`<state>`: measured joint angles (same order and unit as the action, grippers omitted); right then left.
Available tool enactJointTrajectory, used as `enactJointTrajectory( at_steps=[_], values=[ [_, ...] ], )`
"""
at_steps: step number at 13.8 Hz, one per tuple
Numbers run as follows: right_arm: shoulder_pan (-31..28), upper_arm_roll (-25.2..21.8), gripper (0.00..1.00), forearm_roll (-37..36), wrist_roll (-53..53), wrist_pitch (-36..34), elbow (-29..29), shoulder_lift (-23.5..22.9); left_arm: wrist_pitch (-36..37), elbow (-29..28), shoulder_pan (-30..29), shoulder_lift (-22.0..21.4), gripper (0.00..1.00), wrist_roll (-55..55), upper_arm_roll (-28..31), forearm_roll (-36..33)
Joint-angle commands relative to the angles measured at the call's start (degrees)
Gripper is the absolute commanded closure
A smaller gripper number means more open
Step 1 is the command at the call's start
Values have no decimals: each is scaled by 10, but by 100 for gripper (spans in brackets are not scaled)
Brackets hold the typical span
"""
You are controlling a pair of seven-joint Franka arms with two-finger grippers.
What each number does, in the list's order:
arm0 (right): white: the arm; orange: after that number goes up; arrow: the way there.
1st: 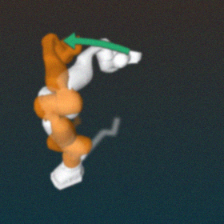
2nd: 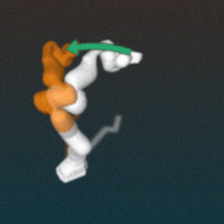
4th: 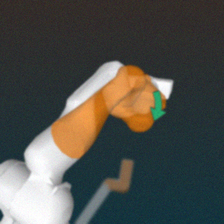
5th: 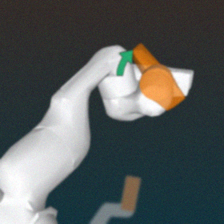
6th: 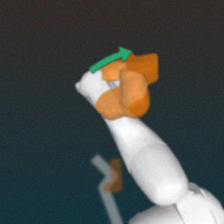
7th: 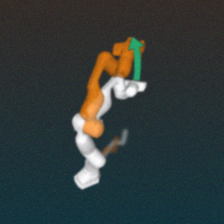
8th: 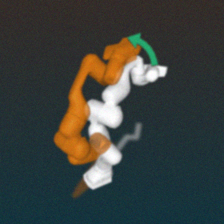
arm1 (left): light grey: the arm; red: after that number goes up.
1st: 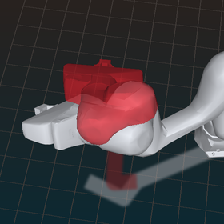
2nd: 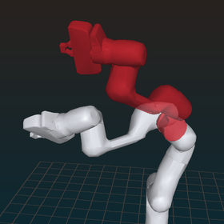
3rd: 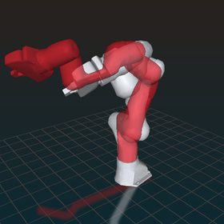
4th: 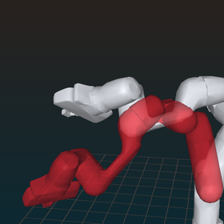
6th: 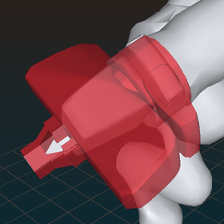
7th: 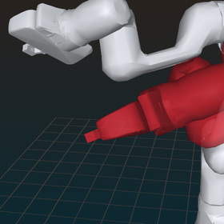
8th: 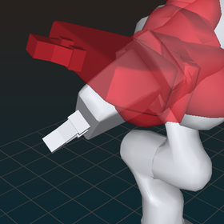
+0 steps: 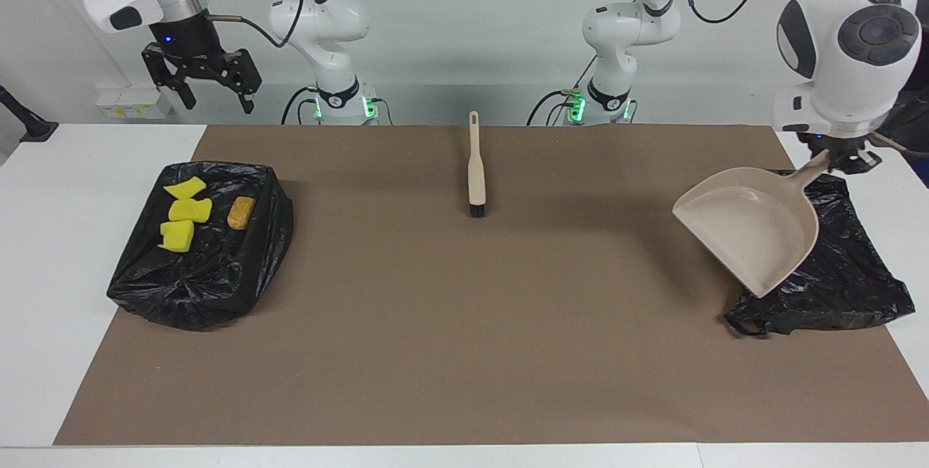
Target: Sweep and dump trash in bin
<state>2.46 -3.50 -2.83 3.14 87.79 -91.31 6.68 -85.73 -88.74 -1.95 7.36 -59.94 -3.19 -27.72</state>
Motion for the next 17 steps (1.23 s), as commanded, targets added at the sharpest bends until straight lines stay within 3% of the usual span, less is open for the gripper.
enactJointTrajectory(
  at_steps=[1, 4, 8, 15, 17],
  values=[
    [-1, 0, 0, 2, -9, -2, -4, 5, 24, -17, 42, -22, 100, 143, 7, 64],
    [-1, 1, 0, 2, -9, -2, -4, 5, 33, -27, 83, -31, 100, 243, 7, 120],
    [-1, 1, 0, 2, -9, -1, -4, 5, 20, -51, 166, -37, 100, 462, 7, 177],
    [-1, 1, 0, 3, -9, -2, -4, 5, -83, -78, 237, -28, 100, 647, 7, 297],
    [-1, 1, 0, 2, -9, -2, -4, 5, -107, -76, 250, -5, 100, 695, 6, 321]
  ],
)
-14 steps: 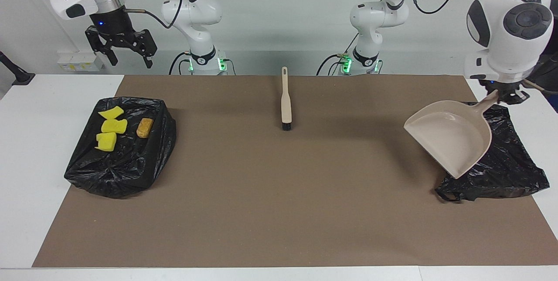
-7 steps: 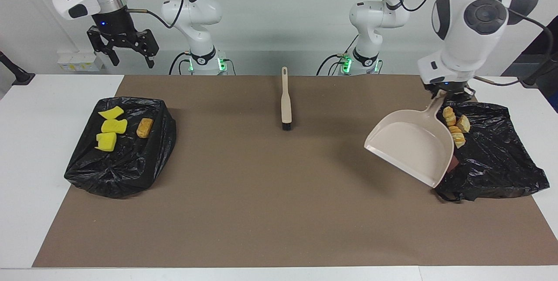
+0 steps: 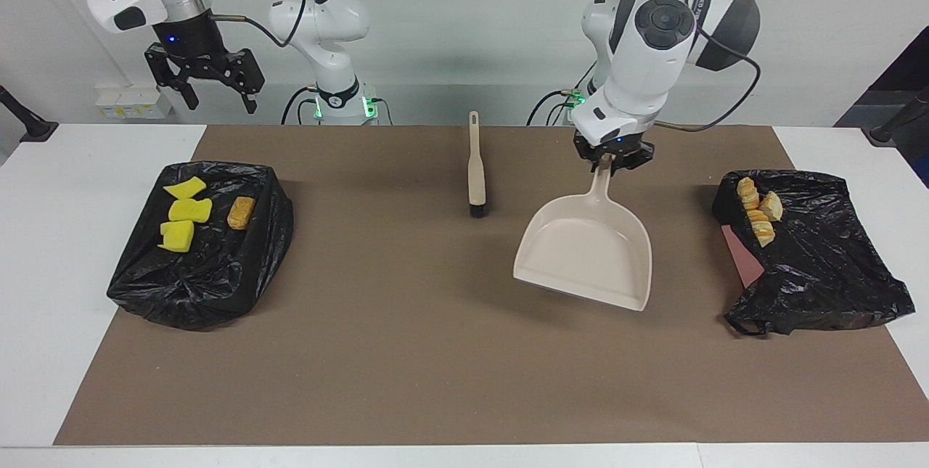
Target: Sweep and dump trash in bin
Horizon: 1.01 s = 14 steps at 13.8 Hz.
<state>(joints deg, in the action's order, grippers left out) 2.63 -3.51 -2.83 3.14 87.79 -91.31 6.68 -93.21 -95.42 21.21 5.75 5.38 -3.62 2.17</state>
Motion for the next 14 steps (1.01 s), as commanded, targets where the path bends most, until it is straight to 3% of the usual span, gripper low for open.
enactJointTrajectory(
  at_steps=[1, 6, 8, 12, 13, 14],
  values=[
    [-3, 1, 0, 2, -9, -1, -4, 5, -56, -8, 36, 25, 100, 67, 11, 24],
    [-3, 1, 0, 2, -9, -2, -4, 5, -186, -4, 85, 110, 100, 182, 10, 33],
    [-3, 1, 0, 2, -9, -2, -4, 5, -249, -13, 85, 123, 100, 227, 10, 63],
    [-3, 1, 0, 2, -9, -2, -4, 5, -289, -9, 113, 166, 100, 242, 10, 64],
    [-3, 1, 0, 2, -9, -2, -4, 5, -311, -8, 128, 182, 87, 243, 10, 64],
    [-3, 1, 0, 2, -9, -2, -4, 5, -336, -9, 132, 193, 60, 250, 10, 70]
  ],
)
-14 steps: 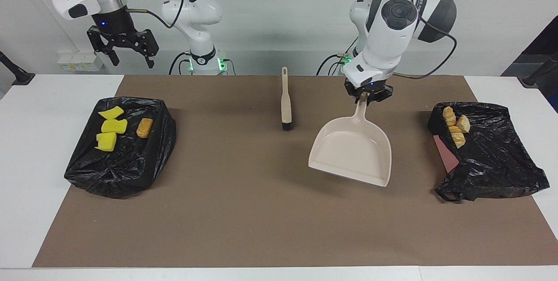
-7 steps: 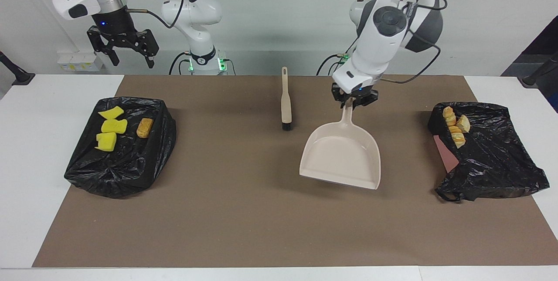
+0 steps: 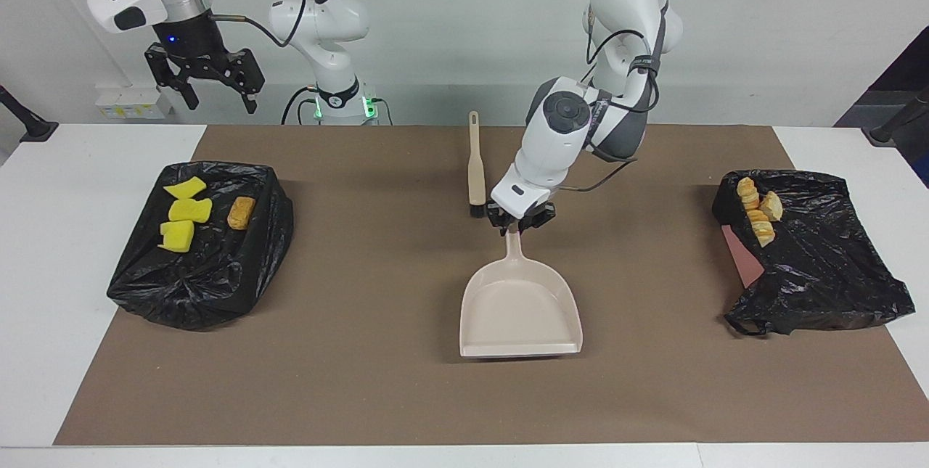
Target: Sweep and dump trash in bin
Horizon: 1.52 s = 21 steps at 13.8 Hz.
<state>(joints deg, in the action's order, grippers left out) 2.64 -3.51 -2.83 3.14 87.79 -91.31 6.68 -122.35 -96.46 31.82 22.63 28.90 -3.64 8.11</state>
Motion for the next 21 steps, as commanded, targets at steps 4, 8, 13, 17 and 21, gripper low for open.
enactJointTrajectory(
  at_steps=[4, 8, 13, 17, 21],
  values=[
    [-3, 1, 0, 2, -9, -2, -4, 5, -19, 7, 11, 6, 0, 41, 13, 9],
    [-3, 1, 0, 2, -9, -1, -4, 5, 51, 22, -18, -37, 0, 36, 27, 2],
    [-2, 1, 0, 2, -9, -1, -4, 5, 114, 32, -114, -97, 0, -44, 33, 7],
    [-3, 1, 0, 2, -9, -2, -4, 5, 179, 68, -186, -109, 0, -153, 35, 3],
    [-3, 1, 0, 2, -9, -2, -4, 5, 202, 68, -234, -146, 0, -279, 42, -6]
  ],
)
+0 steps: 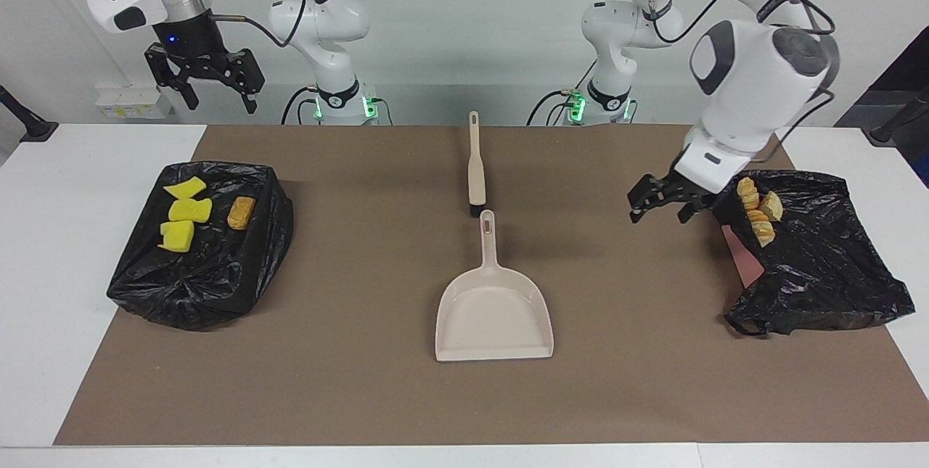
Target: Sweep and dump trash in bin
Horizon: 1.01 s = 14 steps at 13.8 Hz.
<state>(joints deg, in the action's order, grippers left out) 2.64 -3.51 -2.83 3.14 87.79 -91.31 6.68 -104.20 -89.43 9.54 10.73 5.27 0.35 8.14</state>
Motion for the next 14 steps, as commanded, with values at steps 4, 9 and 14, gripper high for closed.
enactJointTrajectory(
  at_steps=[4, 9, 14],
  values=[
    [-3, 1, 0, 2, -9, -1, -4, 5, 80, 4, -17, -54, 0, -57, 17, -72],
    [-3, 1, 0, 2, -9, -1, -4, 5, 138, -30, -37, -122, 0, -91, 18, -78],
    [-3, 1, 0, 2, -9, -2, -4, 5, 140, -29, -77, -128, 0, -127, 21, -76]
  ],
)
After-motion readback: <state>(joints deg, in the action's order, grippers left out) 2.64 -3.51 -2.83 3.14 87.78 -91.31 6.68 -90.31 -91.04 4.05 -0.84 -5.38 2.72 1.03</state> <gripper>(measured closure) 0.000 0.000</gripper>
